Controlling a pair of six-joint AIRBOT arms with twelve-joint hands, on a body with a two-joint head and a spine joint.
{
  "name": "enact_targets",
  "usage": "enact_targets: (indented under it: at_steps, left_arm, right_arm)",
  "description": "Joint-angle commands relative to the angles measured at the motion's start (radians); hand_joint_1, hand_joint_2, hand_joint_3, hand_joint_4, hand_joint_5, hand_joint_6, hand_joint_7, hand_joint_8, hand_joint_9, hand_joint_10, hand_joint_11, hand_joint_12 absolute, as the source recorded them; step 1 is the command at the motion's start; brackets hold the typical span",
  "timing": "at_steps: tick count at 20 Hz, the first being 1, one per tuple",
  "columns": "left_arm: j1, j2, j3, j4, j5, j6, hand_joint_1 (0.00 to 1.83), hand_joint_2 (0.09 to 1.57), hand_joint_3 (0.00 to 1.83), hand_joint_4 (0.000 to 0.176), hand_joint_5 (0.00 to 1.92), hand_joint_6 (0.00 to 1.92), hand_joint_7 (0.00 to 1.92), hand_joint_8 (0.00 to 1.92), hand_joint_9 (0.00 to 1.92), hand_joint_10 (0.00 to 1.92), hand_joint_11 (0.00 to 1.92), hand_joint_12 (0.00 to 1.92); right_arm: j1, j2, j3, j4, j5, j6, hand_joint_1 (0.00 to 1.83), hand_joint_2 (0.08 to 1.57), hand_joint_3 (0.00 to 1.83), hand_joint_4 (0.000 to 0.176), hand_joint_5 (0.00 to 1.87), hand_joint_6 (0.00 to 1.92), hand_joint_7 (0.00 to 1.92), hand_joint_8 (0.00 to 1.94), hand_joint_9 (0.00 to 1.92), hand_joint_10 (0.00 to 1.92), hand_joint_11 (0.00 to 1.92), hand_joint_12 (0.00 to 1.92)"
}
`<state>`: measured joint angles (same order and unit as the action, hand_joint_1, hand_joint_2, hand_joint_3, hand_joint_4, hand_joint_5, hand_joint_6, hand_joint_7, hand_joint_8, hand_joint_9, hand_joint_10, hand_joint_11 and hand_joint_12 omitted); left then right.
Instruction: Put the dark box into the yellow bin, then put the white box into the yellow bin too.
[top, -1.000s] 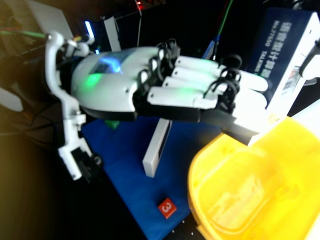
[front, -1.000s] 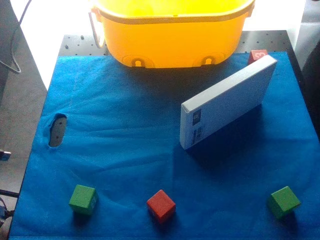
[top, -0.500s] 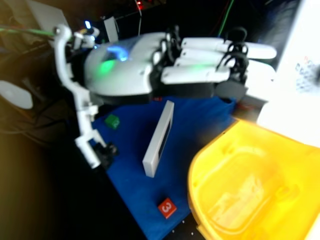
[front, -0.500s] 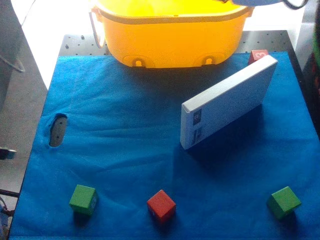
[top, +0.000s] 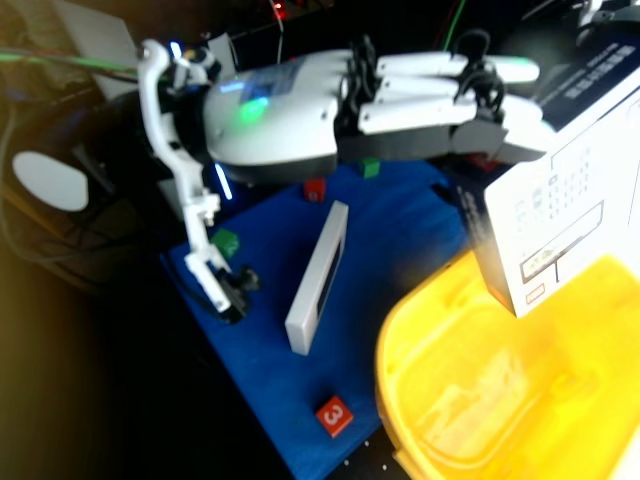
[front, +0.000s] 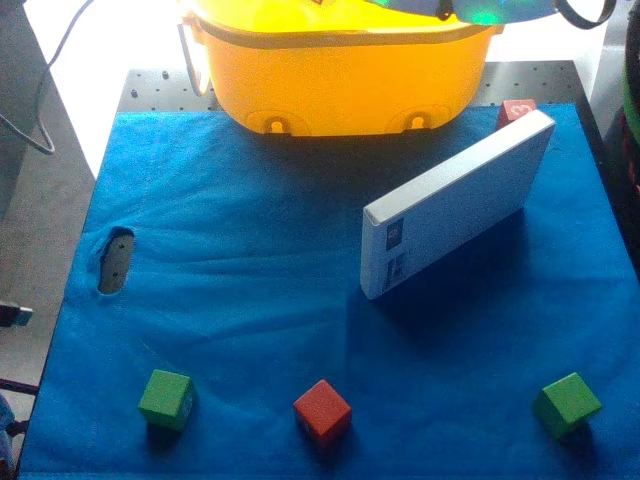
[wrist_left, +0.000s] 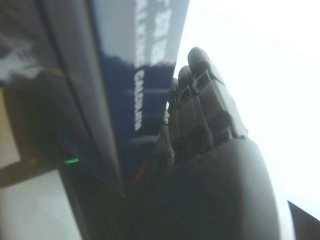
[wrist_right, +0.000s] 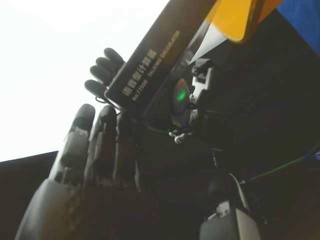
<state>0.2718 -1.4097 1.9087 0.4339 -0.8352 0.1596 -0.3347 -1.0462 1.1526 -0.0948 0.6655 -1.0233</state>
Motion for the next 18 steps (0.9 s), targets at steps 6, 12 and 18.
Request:
enact_targets:
  at_steps: [6,12,18]
  left_arm:
    - [-0.008,0.013,-0.015,-0.055,-0.107,-0.015,1.21,0.74,0.0,0.048,0.4,0.01,0.4,0.01,0.4,0.01,0.39,0.1]
    - [-0.002,0.012,-0.019,-0.047,-0.103,-0.014,1.18,0.74,0.0,0.06,0.4,0.0,0.41,0.01,0.41,0.01,0.4,0.09]
    - [-0.002,0.041,-0.043,-0.045,-0.095,-0.015,1.15,0.73,0.0,0.042,0.42,0.01,0.41,0.0,0.42,0.01,0.38,0.08]
  right_arm:
    - [0.01,0.031,-0.005,0.01,0.114,0.005,0.06,1.01,0.0,0.0,0.04,0.01,0.25,0.02,0.24,0.01,0.01,0.36]
    - [0.062,0.107,-0.007,0.01,0.113,0.005,0.13,0.96,0.0,0.046,0.04,0.0,0.24,0.0,0.19,0.0,0.0,0.31]
    - [0.065,0.114,-0.025,-0.007,0.111,0.005,0.11,0.94,0.0,0.02,0.04,0.0,0.23,0.0,0.19,0.0,0.0,0.31]
